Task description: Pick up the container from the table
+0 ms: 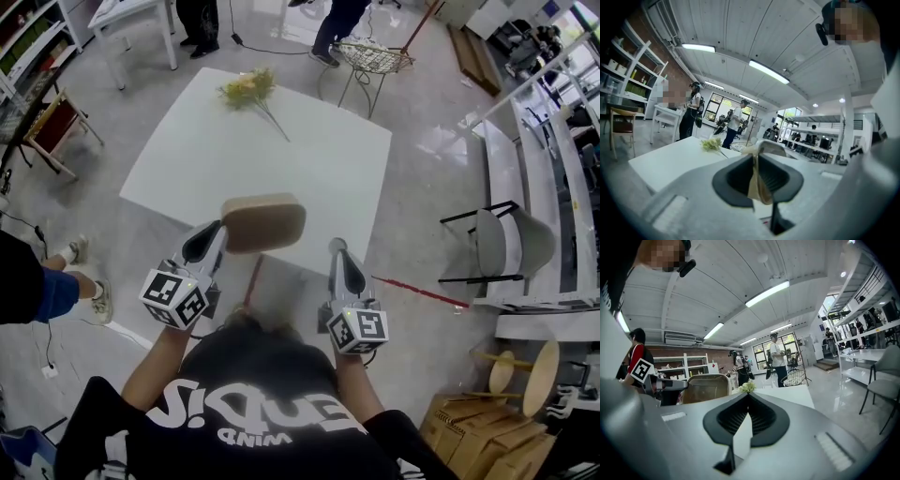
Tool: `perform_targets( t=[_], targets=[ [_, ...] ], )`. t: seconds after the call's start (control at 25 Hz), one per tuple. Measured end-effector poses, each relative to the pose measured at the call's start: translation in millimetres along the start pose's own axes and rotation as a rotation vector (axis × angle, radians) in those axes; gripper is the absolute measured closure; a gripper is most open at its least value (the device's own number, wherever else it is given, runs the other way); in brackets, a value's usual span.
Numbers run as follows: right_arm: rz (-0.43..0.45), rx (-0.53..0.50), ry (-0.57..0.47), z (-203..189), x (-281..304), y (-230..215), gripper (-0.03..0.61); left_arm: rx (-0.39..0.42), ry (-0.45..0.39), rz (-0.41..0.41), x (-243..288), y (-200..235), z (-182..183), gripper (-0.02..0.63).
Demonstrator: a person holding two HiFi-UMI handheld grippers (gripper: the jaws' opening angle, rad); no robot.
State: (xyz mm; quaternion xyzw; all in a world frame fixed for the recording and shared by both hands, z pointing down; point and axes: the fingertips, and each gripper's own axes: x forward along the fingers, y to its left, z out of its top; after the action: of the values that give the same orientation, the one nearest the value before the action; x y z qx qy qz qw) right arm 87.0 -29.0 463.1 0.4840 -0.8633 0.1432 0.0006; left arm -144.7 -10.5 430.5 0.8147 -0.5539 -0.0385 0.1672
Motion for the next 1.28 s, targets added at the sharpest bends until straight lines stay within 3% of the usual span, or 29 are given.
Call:
perform_targets(
  t=[0.48, 1.28],
  targets=[
    [0.030, -0.023, -0.018, -1, -54, -20, 0.580, 0.068, -0.035, 0.062, -15, -42, -31, 0.577],
    [0.043, -0.064, -0.011, -8, -62, -26, 0.580, 0.052, -0.064, 0.111, -22, -51, -40, 0.575]
  ],
)
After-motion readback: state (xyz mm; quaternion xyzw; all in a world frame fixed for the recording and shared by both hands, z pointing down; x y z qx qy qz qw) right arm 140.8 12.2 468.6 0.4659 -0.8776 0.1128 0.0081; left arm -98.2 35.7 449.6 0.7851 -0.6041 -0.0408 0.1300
